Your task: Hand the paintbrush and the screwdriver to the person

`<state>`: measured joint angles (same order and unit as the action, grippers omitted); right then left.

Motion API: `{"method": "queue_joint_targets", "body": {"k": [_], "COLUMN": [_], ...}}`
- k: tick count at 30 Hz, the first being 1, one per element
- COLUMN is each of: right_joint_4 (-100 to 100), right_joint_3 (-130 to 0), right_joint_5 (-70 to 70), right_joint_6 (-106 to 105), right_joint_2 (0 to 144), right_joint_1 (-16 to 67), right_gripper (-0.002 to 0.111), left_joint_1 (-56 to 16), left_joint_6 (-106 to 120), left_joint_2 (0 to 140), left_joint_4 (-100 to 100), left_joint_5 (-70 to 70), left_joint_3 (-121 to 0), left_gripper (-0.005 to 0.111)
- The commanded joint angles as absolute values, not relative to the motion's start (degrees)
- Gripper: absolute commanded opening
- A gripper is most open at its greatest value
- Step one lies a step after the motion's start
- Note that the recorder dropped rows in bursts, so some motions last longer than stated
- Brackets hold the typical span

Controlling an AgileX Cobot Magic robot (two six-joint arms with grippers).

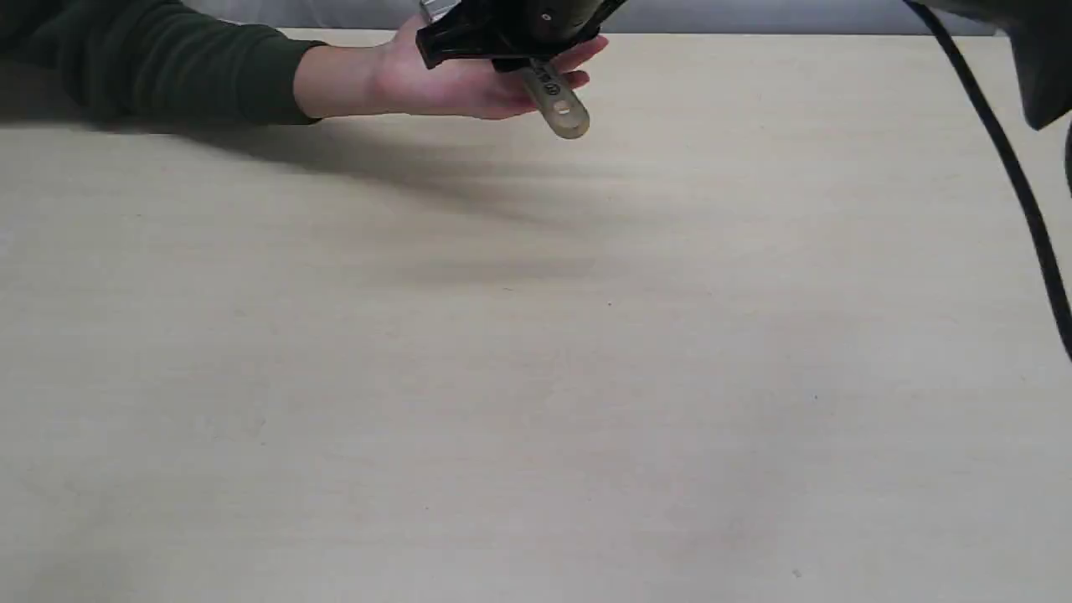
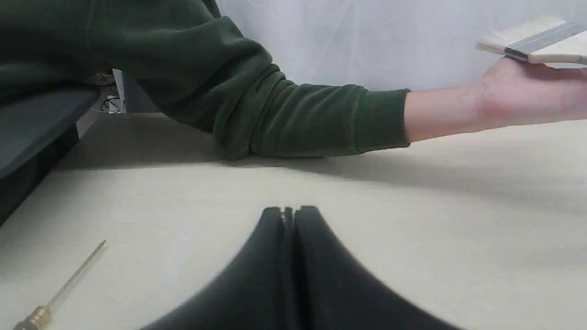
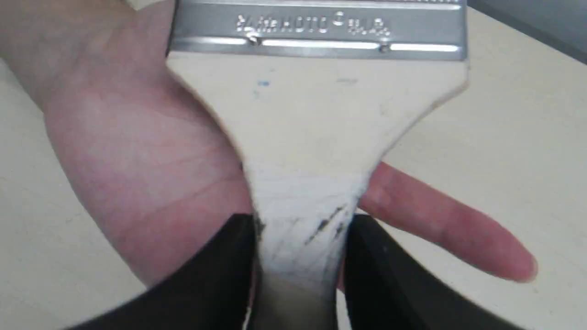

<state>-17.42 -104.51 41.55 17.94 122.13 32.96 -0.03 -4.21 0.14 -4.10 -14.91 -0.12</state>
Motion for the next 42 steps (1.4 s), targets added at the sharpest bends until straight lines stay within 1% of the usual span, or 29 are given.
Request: {"method": "queue_joint_targets", "body": {"k": [1, 3, 6, 14, 21, 30, 34, 39, 42], "right_joint_4": [-16.69, -16.69, -16.69, -16.69, -10.42, -7.98, -6.64, -4.57, -2.15], "right_joint_3": [-104.69, -104.69, -104.69, -104.69, -104.13, -93.88, -87.9, -80.2, -75.38], "right_joint_5": [41.1, 41.24, 41.35, 45.04, 48.62, 49.54, 49.17, 47.34, 45.63], "right_joint_6": [16.83, 16.83, 16.83, 16.72, 11.41, 9.7, 9.58, 9.2, 7.89], "right_joint_2": [121.78, 121.65, 121.43, 119.57, 114.24, 104.26, 97.48, 88.65, 83.21], "right_joint_1": [32.72, 32.72, 32.72, 32.72, 32.82, 32.82, 32.82, 32.82, 32.82], "right_gripper": [0.046, 0.054, 0.058, 0.059, 0.059, 0.058, 0.052, 0.035, 0.028], "left_joint_1": [-0.4, -0.4, -0.4, -0.4, -0.4, -0.4, -0.4, -0.4, -0.4], "left_joint_6": [-4.32, -4.32, -4.32, -4.32, -4.32, -4.32, -4.32, -4.32, -4.32], "left_joint_2": [0.0, 0.0, 0.0, 0.0, 0.0, 0.0, 0.0, 0.0, 0.0], "left_joint_4": [-3.96, -3.96, -3.96, -3.96, -3.96, -3.83, -3.83, -3.83, -3.83], "left_joint_5": [-14.23, -14.23, -14.23, -14.23, -14.23, -14.42, -14.31, -14.31, -14.31], "left_joint_3": [0.0, 0.0, 0.0, 0.0, 0.0, 0.0, 0.0, 0.0, 0.0], "left_gripper": [0.0, 0.0, 0.0, 0.0, 0.0, 0.0, 0.0, 0.0, 0.0]}}
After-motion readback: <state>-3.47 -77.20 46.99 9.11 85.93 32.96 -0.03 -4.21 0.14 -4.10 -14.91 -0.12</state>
